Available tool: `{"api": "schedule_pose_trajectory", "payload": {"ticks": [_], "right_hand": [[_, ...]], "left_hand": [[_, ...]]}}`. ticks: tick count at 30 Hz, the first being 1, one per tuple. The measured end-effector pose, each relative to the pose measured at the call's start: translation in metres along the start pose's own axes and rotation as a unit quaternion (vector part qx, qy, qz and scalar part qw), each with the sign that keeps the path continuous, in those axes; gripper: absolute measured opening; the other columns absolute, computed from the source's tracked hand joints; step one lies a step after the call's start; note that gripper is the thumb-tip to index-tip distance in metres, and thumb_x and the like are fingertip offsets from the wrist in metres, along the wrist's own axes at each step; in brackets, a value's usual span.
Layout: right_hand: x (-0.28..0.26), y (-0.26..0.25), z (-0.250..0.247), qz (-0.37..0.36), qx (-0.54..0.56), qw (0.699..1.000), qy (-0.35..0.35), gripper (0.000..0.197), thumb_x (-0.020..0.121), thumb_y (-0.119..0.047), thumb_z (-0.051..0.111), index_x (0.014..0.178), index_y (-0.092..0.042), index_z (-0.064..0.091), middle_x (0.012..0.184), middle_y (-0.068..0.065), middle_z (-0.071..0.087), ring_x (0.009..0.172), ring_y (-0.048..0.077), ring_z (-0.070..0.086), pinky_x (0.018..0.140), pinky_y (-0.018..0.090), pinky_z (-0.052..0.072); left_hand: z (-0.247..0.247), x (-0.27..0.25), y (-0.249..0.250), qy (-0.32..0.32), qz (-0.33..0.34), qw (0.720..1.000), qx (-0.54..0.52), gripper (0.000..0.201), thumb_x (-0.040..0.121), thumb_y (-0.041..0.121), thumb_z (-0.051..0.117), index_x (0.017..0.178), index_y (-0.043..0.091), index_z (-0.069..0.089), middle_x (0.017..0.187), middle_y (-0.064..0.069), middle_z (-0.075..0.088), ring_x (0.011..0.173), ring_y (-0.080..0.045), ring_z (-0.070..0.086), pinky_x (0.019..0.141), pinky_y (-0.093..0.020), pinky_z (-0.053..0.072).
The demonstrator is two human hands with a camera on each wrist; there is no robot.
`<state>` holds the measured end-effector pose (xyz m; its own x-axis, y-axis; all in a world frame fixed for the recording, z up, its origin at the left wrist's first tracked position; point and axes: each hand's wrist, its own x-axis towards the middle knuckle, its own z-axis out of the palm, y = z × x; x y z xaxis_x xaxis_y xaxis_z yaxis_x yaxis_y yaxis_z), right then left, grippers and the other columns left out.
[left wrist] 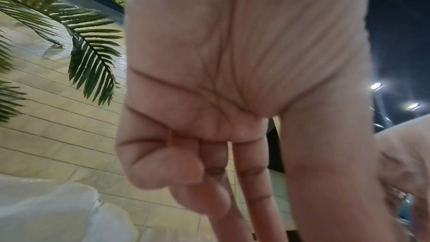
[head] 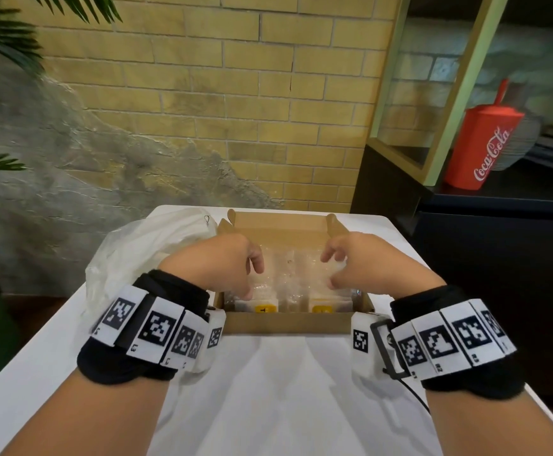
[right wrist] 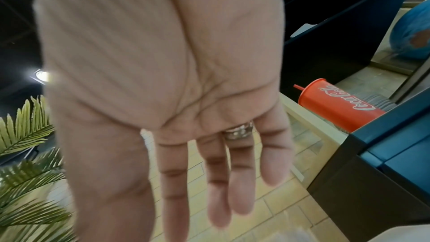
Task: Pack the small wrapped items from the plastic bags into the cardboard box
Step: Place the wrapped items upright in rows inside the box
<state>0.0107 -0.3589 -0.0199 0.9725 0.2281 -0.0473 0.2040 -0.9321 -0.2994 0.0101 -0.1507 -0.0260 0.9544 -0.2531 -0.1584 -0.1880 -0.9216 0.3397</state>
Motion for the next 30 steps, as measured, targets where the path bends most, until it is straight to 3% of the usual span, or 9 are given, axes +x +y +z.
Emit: {"api": "schedule_pose_trajectory", "payload": {"ticks": [2,4,9,11,13,16,20,25,30], "right_hand": [[0.000,-0.002,0.002,-0.001,0.003,1.000,-0.002,0.052,0.076,-0.023,0.073,0.123,-0.030,0.052,0.143,0.005,0.039,0.123,0.027,0.044,0.093,0.032,0.041],[-0.002,-0.005,0.005,0.000,-0.010,0.999,-0.039,0.063,0.077,-0.022,0.071,0.133,-0.031,0.043,0.141,0.000,0.040,0.124,0.024,0.042,0.097,0.033,0.038],[-0.005,-0.004,0.004,0.006,-0.044,0.994,-0.100,0.050,0.075,-0.006,0.065,0.118,-0.030,0.054,0.100,-0.006,0.056,0.087,0.013,0.052,0.067,0.021,0.042],[-0.006,-0.004,0.002,0.006,-0.070,0.990,-0.119,0.044,0.074,-0.002,0.064,0.108,-0.029,0.057,0.098,-0.004,0.055,0.087,0.016,0.052,0.064,0.021,0.041],[-0.005,-0.005,0.002,0.013,-0.084,0.990,-0.111,0.039,0.075,0.001,0.063,0.101,-0.028,0.056,0.106,-0.001,0.056,0.095,0.019,0.053,0.072,0.023,0.044],[-0.003,-0.007,-0.003,0.033,-0.112,0.990,-0.081,0.039,0.083,0.002,0.054,0.115,-0.020,0.055,0.125,0.007,0.053,0.114,0.026,0.049,0.096,0.032,0.042],[-0.003,-0.007,-0.016,0.034,-0.108,0.989,-0.093,0.042,0.085,0.003,0.054,0.120,-0.020,0.054,0.129,0.004,0.048,0.118,0.026,0.048,0.097,0.031,0.040],[-0.012,-0.009,-0.007,-0.022,-0.035,0.991,-0.131,0.025,0.085,-0.006,0.054,0.097,-0.024,0.066,0.093,-0.008,0.063,0.094,0.015,0.060,0.082,0.024,0.048],[-0.009,-0.018,0.006,-0.052,-0.089,0.968,-0.230,0.049,0.084,0.007,0.036,0.111,-0.020,0.067,0.101,-0.004,0.062,0.090,0.014,0.054,0.080,0.023,0.047]], "left_hand": [[0.000,0.000,0.000,-0.005,0.003,1.000,0.014,0.026,0.072,0.013,0.074,0.081,0.032,0.059,0.080,0.013,0.055,0.071,-0.005,0.052,0.059,-0.019,0.038],[-0.001,0.000,0.000,-0.016,0.002,1.000,0.020,0.019,0.071,0.012,0.073,0.075,0.028,0.065,0.075,0.010,0.060,0.068,-0.007,0.055,0.060,-0.019,0.042],[-0.005,-0.005,0.001,-0.064,-0.006,0.998,-0.006,0.012,0.068,0.012,0.077,0.076,0.018,0.071,0.060,0.008,0.063,0.056,-0.006,0.058,0.055,-0.018,0.044],[-0.006,-0.005,0.001,-0.073,-0.010,0.997,-0.007,0.013,0.068,0.010,0.077,0.078,0.015,0.070,0.060,0.006,0.063,0.053,-0.006,0.058,0.055,-0.018,0.044],[-0.006,-0.005,0.001,-0.050,-0.009,0.999,0.011,0.012,0.069,0.007,0.075,0.071,0.017,0.068,0.060,0.007,0.061,0.057,-0.007,0.057,0.058,-0.020,0.044],[-0.006,-0.002,-0.001,0.031,0.004,0.999,0.026,0.023,0.073,0.004,0.067,0.063,0.023,0.061,0.061,0.009,0.056,0.065,-0.011,0.054,0.058,-0.020,0.040],[-0.010,-0.004,-0.002,0.061,0.020,0.998,-0.012,0.022,0.073,0.010,0.071,0.069,0.026,0.057,0.064,0.009,0.051,0.061,-0.009,0.048,0.058,-0.022,0.038],[-0.005,-0.008,0.011,-0.054,0.017,0.998,-0.011,0.020,0.084,0.011,0.058,0.078,0.028,0.066,0.078,0.008,0.066,0.072,-0.008,0.057,0.072,-0.025,0.049],[0.002,-0.008,0.021,-0.166,-0.008,0.985,0.040,0.025,0.088,0.014,0.053,0.104,0.026,0.069,0.092,0.007,0.062,0.086,-0.011,0.056,0.085,-0.027,0.048]]}}
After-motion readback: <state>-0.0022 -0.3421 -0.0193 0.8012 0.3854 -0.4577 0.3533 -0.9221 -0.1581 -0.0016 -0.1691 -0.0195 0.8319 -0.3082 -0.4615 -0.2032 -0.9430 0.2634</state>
